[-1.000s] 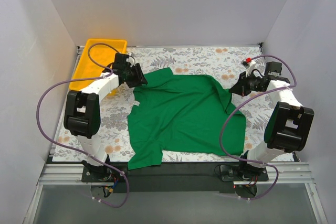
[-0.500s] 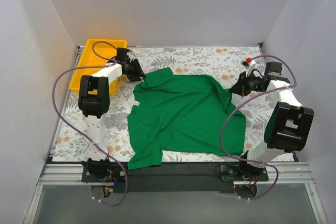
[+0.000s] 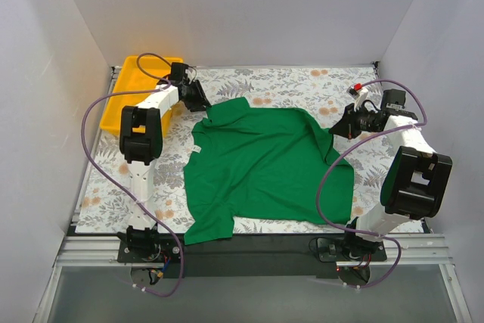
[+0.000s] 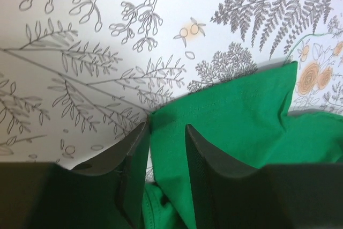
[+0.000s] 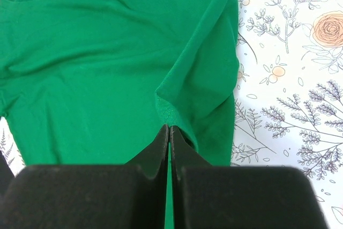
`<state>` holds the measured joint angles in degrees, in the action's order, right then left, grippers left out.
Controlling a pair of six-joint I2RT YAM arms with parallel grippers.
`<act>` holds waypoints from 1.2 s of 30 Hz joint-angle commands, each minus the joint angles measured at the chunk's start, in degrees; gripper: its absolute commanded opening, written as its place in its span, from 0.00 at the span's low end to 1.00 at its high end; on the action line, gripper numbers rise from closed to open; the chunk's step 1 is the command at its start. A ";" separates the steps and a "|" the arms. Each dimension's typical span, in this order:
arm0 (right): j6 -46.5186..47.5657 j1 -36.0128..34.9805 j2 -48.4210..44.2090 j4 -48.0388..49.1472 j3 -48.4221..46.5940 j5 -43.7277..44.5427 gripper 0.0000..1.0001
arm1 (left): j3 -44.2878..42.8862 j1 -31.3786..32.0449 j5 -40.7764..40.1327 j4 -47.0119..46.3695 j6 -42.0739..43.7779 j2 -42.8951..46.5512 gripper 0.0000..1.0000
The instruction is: Fold and stack the t-shirts
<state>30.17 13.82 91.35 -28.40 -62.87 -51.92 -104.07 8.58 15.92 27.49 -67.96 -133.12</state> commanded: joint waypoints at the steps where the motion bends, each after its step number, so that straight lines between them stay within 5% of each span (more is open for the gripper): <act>1: 0.59 0.24 0.40 -0.25 -0.50 -2.13 0.01 | -3.93 0.03 -0.19 5.11 0.99 -3.02 0.31; 29: 0.85 1.73 -0.47 -0.60 -0.50 -2.83 0.01 | -8.43 0.12 3.59 10.13 1.78 -8.29 0.19; 36: 0.94 2.00 -0.38 -0.51 -0.50 -3.10 0.01 | -8.60 0.04 4.20 9.96 1.52 -9.00 0.02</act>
<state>30.30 15.42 91.35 -28.53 -62.87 -52.97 -112.92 8.29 20.49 32.99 -67.13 -139.13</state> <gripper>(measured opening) 0.021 0.041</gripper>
